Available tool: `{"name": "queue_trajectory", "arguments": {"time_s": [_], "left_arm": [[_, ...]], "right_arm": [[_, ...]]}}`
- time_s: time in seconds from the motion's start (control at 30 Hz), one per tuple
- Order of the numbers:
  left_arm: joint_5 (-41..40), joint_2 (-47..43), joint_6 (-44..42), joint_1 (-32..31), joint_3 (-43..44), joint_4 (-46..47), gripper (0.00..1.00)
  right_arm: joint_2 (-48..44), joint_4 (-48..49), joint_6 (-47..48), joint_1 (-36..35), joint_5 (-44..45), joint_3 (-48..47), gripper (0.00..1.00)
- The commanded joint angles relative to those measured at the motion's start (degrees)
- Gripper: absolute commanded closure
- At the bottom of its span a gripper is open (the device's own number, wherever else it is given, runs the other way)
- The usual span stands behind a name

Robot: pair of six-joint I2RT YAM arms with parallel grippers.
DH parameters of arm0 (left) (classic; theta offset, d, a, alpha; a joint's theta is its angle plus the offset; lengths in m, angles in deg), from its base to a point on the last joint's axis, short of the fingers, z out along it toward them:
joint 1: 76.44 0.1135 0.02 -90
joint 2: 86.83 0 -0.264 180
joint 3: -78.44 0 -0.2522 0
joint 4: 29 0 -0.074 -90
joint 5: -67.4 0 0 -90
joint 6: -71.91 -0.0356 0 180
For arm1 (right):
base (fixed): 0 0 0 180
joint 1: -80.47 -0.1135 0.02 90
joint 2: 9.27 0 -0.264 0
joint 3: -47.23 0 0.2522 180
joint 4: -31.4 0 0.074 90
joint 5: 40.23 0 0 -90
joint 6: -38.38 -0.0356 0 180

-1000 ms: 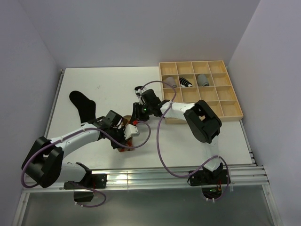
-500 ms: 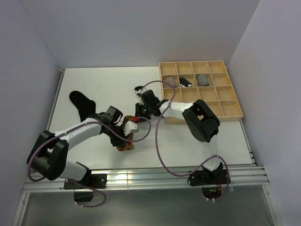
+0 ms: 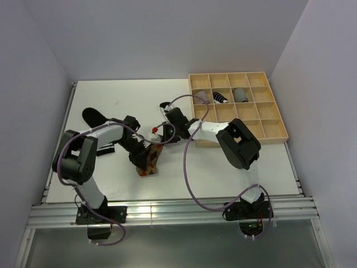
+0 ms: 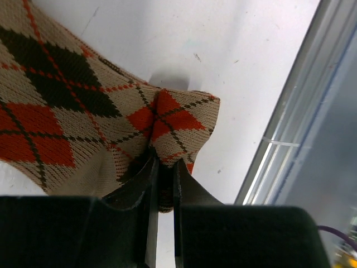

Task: Roll the socks
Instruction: Roll the sock at the center of the board.

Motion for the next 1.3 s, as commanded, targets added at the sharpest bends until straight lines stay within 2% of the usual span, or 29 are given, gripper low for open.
{"name": "queue_trajectory", "arguments": {"time_s": [0.0, 0.13, 0.33, 0.43, 0.47, 0.57, 0.7, 0.8, 0.97, 1.27], "left_arm": [[4.5, 4.76, -3.31, 2.19, 3.33, -6.73, 1.0], [5.03, 9.77, -4.28, 4.22, 6.59, -10.5, 1.0], [5.65, 18.55, -2.96, 5.89, 11.42, -14.02, 1.0], [4.42, 21.99, -1.03, 6.42, 13.01, -13.5, 1.0], [4.24, 22.86, -0.16, 6.51, 13.27, -13.41, 1.0], [3.1, 24.36, 2.65, 6.95, 14.24, -12.0, 1.0], [2.22, 25.68, 5.47, 7.13, 15.29, -10.77, 1.0], [0.91, 26.03, 6.79, 7.21, 15.64, -9.72, 1.0], [-0.24, 27.62, 6.36, 7.3, 17.14, -10.77, 1.0], [-0.77, 31.66, 2.75, 8.0, 20.83, -15.87, 1.0]], "right_arm": [[-2.64, -0.89, 1.17, 0.54, 9.43, 2.88, 0.89], [-3.78, -0.53, 1.61, 0.72, 10.23, 3.95, 0.88], [-7.29, 4.82, 2.22, 0.72, 7.86, 7.72, 0.79], [-11.5, 8.95, 3.01, 0.54, 6.28, 11.76, 0.63], [-12.91, 9.83, 3.19, 0.46, 6.36, 12.99, 0.54], [-18.89, 12.82, 4.85, -1.12, 7.06, 17.56, 0.45], [-25.49, 13.89, 10.38, -7.18, 11.62, 21.43, 0.43], [-26.46, 11.69, 17.15, -14.73, 16.2, 20.04, 0.41], [-22.16, 11.33, 26.38, -22.29, 15.94, 17.13, 0.41], [-14.34, 9.23, 35.53, -28.46, 21.65, 11.95, 0.39]]}}
